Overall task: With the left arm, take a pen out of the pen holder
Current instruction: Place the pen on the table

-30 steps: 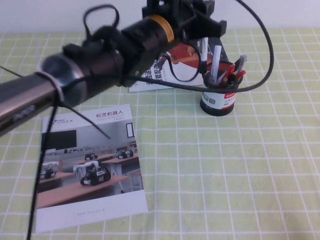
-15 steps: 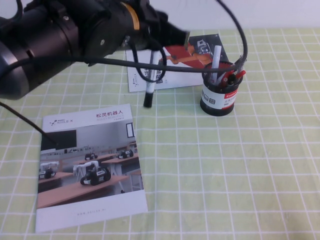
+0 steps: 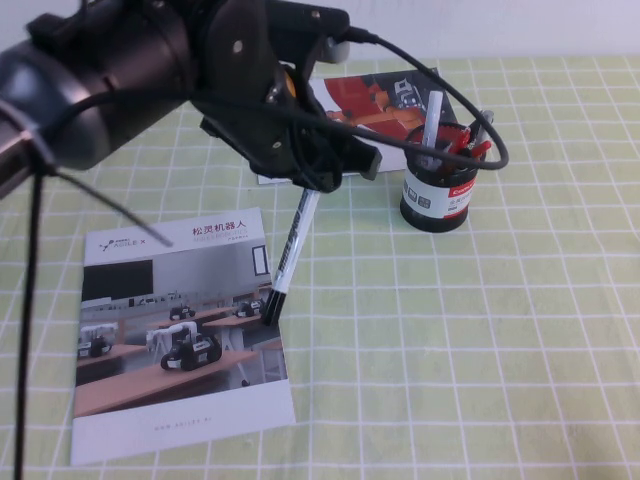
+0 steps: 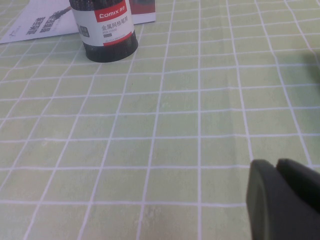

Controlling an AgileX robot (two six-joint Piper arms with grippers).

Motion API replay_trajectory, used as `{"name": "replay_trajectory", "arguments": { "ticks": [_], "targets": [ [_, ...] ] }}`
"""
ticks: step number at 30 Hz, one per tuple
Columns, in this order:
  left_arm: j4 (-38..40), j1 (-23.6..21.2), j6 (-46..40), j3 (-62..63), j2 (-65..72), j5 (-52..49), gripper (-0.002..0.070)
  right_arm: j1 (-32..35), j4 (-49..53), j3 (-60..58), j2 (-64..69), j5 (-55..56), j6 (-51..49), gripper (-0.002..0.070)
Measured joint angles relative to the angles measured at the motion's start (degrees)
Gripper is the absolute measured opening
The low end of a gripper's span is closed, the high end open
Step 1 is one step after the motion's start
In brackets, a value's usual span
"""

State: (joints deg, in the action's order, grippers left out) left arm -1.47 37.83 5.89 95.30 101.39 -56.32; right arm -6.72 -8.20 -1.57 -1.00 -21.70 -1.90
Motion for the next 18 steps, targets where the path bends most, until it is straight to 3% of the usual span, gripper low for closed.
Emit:
{"name": "replay_trajectory", "arguments": {
  "ticks": [8,18],
  "targets": [
    [0.6,0.0,-0.2,12.5,10.3,-10.3,0.0117,0.0,0.0,0.0,0.0,0.0,0.0,-0.0015],
    [13.2,-0.9,0.2,25.5,23.7,-13.6,0.0117,0.0,0.0,0.0,0.0,0.0,0.0,-0.0015]
  ]
}}
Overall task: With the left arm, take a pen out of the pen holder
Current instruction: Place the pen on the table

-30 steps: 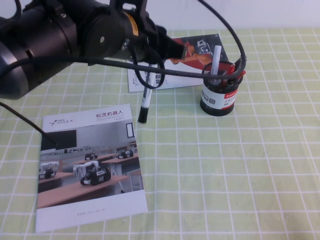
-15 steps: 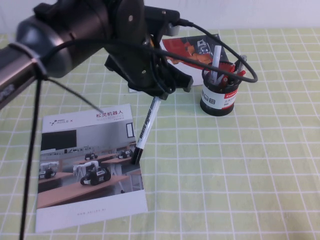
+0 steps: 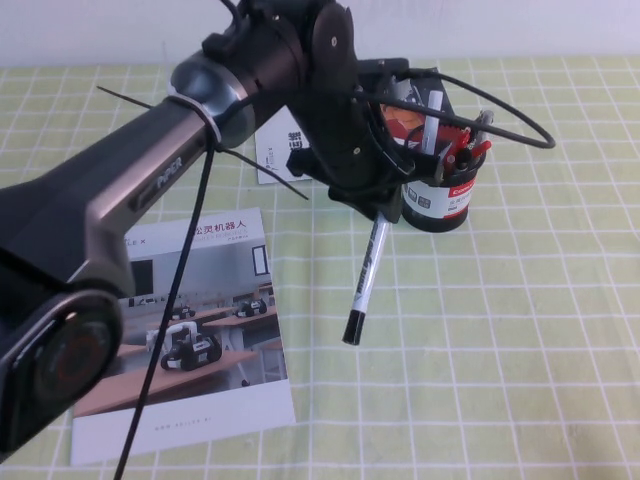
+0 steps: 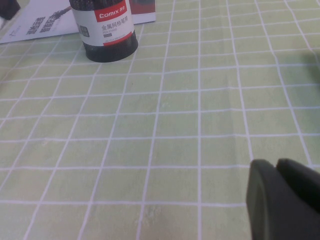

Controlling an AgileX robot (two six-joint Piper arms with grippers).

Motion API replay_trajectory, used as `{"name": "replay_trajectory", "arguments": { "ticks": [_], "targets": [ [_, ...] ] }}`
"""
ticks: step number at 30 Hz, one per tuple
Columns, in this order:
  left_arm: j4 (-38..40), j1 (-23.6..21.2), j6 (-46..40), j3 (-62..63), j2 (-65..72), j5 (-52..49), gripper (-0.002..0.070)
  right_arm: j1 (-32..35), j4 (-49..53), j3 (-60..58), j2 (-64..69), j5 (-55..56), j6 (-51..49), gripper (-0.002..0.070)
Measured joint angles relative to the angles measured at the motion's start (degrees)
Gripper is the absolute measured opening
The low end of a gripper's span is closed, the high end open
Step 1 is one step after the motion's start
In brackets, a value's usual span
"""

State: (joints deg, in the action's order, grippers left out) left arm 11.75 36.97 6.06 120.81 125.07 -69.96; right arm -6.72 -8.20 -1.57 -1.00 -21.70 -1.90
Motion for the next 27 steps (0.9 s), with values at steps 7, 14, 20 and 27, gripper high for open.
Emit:
{"name": "replay_trajectory", "arguments": {
  "ticks": [7,14,20,27],
  "targets": [
    [1.3,-2.8,1.4,2.8,5.3,-0.5,0.0117,0.0,0.0,0.0,0.0,0.0,0.0,-0.0015],
    [1.3,-4.2,1.8,3.0,7.3,-0.7,0.0117,0.0,0.0,0.0,0.0,0.0,0.0,-0.0015],
    [1.1,-4.9,0.5,3.0,9.4,-0.7,0.0117,0.0,0.0,0.0,0.0,0.0,0.0,-0.0015],
    [0.0,-4.9,-4.6,3.0,10.0,-0.7,0.0117,0.0,0.0,0.0,0.0,0.0,0.0,-0.0015]
  ]
}}
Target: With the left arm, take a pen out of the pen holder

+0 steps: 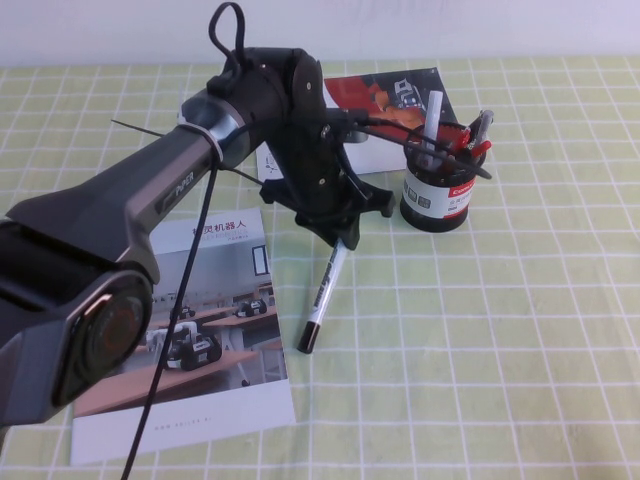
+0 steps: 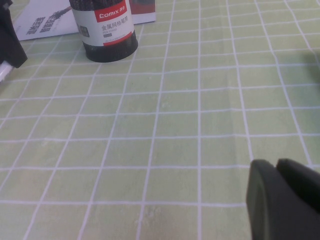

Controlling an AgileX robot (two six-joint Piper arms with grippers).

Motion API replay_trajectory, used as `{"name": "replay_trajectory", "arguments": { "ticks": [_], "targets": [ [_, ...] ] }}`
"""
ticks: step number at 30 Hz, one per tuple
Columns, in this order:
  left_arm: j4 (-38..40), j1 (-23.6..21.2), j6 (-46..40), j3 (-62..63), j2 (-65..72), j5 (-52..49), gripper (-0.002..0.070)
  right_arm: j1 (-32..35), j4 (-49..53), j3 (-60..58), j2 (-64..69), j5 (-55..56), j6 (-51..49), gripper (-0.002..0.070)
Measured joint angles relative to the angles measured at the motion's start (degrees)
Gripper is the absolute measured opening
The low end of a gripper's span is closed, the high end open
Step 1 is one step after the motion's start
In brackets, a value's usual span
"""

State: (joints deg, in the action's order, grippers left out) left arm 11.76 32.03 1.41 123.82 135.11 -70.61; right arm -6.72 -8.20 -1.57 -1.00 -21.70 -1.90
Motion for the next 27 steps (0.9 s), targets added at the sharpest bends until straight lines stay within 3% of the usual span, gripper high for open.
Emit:
{"name": "replay_trajectory", "arguments": {
  "ticks": [4,10,16,20,24,27],
  "targets": [
    [-0.3,0.0,-3.3,0.0,0.0,0.0,0.0160,0.0,0.0,0.0,0.0,0.0,0.0,-0.0015],
    [-0.5,0.0,-2.8,0.0,0.0,0.0,0.0383,0.0,0.0,0.0,0.0,0.0,0.0,-0.0015],
    [-2.3,0.0,-1.9,0.0,-1.6,-0.1,0.0428,0.0,0.0,0.0,0.0,0.0,0.0,-0.0015],
    [-5.4,0.7,-1.8,-0.1,-6.1,-0.1,0.0334,0.0,0.0,0.0,0.0,0.0,0.0,-0.0015],
    [-7.4,1.9,-1.8,-2.5,-12.8,-0.1,0.0094,0.0,0.0,0.0,0.0,0.0,0.0,-0.0015],
    [-8.0,2.5,-1.8,-7.0,-18.7,0.3,0.0027,0.0,0.0,0.0,0.0,0.0,0.0,-0.0015]
  ]
}}
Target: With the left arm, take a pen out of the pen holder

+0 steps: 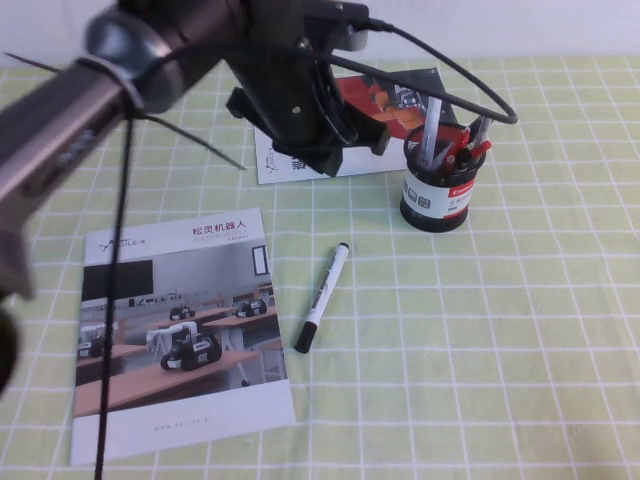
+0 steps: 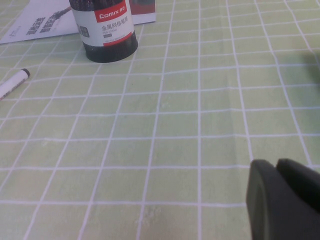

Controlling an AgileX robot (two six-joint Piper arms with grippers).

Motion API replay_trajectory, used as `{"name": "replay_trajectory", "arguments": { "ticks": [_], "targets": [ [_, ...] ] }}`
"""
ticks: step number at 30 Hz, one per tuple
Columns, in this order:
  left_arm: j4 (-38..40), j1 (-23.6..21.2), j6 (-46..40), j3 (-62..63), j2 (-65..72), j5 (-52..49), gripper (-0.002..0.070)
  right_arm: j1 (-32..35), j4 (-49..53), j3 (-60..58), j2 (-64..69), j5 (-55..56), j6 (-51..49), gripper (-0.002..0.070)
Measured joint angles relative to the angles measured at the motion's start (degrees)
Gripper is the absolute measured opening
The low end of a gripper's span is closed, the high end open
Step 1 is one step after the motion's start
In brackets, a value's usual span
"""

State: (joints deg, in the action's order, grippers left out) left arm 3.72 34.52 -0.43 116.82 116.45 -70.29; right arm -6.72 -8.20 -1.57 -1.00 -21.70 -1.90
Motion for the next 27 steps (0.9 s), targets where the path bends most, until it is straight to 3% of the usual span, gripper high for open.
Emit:
{"name": "replay_trajectory", "arguments": {
  "ticks": [4,19,27],
  "targets": [
    [-0.4,0.2,0.0,-10.5,-9.0,5.4,0.0004,0.0,0.0,0.0,0.0,0.0,0.0,-0.0015],
    [-5.7,0.2,6.0,-64.6,-48.0,40.3,0.0000,0.0,0.0,0.0,0.0,0.0,0.0,-0.0015],
    [-9.4,0.2,11.7,-81.0,-66.2,48.3,0.0000,0.0,0.0,0.0,0.0,0.0,0.0,-0.0015]
  ]
}}
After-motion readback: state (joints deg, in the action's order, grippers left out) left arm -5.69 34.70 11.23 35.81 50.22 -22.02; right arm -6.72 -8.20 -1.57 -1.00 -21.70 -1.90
